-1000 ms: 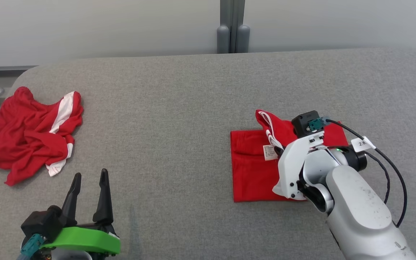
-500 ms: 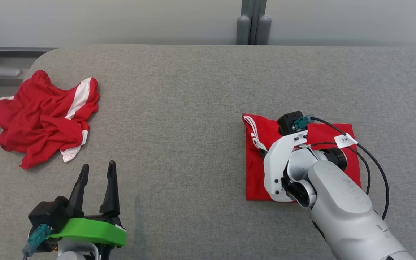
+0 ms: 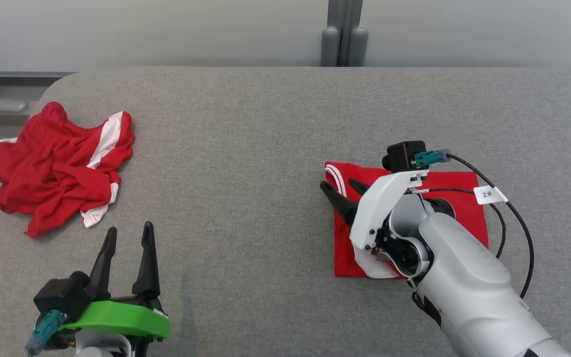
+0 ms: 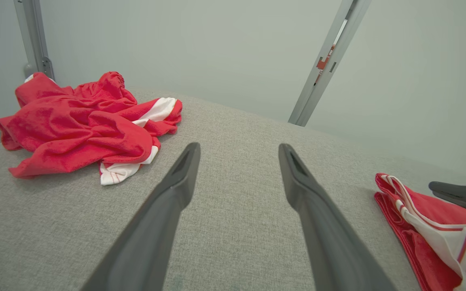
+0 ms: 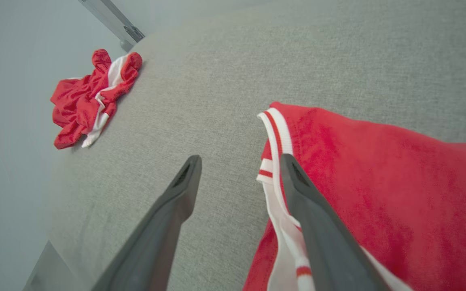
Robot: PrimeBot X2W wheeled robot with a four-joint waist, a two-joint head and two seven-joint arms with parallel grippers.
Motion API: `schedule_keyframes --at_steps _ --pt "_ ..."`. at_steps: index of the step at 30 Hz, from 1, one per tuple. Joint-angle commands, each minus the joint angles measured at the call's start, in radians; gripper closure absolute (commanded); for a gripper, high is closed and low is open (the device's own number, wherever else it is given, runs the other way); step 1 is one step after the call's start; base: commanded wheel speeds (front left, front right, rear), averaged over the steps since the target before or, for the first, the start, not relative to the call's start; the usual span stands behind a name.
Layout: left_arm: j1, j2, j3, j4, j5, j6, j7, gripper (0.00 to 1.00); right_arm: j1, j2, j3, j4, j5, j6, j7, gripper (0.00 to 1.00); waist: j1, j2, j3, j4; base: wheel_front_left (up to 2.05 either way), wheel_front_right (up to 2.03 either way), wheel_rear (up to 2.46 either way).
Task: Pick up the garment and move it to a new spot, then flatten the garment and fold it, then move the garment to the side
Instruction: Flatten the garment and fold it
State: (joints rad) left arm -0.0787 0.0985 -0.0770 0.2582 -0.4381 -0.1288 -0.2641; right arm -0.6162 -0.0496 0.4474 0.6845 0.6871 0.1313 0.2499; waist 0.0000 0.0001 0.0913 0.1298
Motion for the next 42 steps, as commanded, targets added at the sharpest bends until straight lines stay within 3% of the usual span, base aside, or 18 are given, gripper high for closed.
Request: schedule_keyframes --at_steps 1,4,7,14,21,33,42 --pt "0.013 0.0 0.006 -0.004 0.0 -0.002 0.0 0.0 0.015 -0.002 0.006 -0.034 0.045 -0.001 -0.03 0.0 0.0 -0.0001 -0.01 -0.014 0.0 0.0 0.0" --pt "0.023 0.0 0.014 -0.007 0.001 -0.002 0.0 0.0 0.027 -0.004 -0.005 -0.095 0.098 -0.001 -0.088 0.0 0.0 -0.0001 -0.02 -0.032 0.0 0.0 0.0" --pt "0.034 0.001 0.024 -0.009 0.002 -0.002 0.0 0.0 0.049 -0.003 -0.055 -0.133 0.053 -0.001 -0.152 0.0 0.0 -0.0001 -0.031 -0.052 0.0 0.0 0.0" --pt "0.06 -0.004 0.043 -0.014 0.007 -0.002 0.0 0.0 0.166 -0.103 -0.165 -0.247 -0.265 -0.001 -0.273 0.0 0.0 -0.0001 -0.059 -0.091 0.0 0.0 0.0" --pt "0.088 -0.007 0.061 -0.025 0.017 -0.002 0.0 0.0 0.359 -0.128 -0.318 -0.394 -0.467 -0.001 -0.367 0.0 0.0 -0.0001 -0.084 -0.127 0.0 0.0 0.0" --pt "0.12 -0.002 0.068 -0.049 0.054 -0.002 0.0 0.0 0.532 -0.092 -0.432 -0.505 -0.546 -0.001 -0.445 0.0 0.0 -0.0001 -0.111 -0.16 0.0 0.0 0.0" --pt "0.146 -0.011 0.085 -0.061 0.067 -0.002 0.0 0.0 0.593 -0.085 -0.462 -0.526 -0.551 -0.001 -0.425 0.0 0.0 -0.0001 -0.124 -0.155 0.0 0.0 0.0"
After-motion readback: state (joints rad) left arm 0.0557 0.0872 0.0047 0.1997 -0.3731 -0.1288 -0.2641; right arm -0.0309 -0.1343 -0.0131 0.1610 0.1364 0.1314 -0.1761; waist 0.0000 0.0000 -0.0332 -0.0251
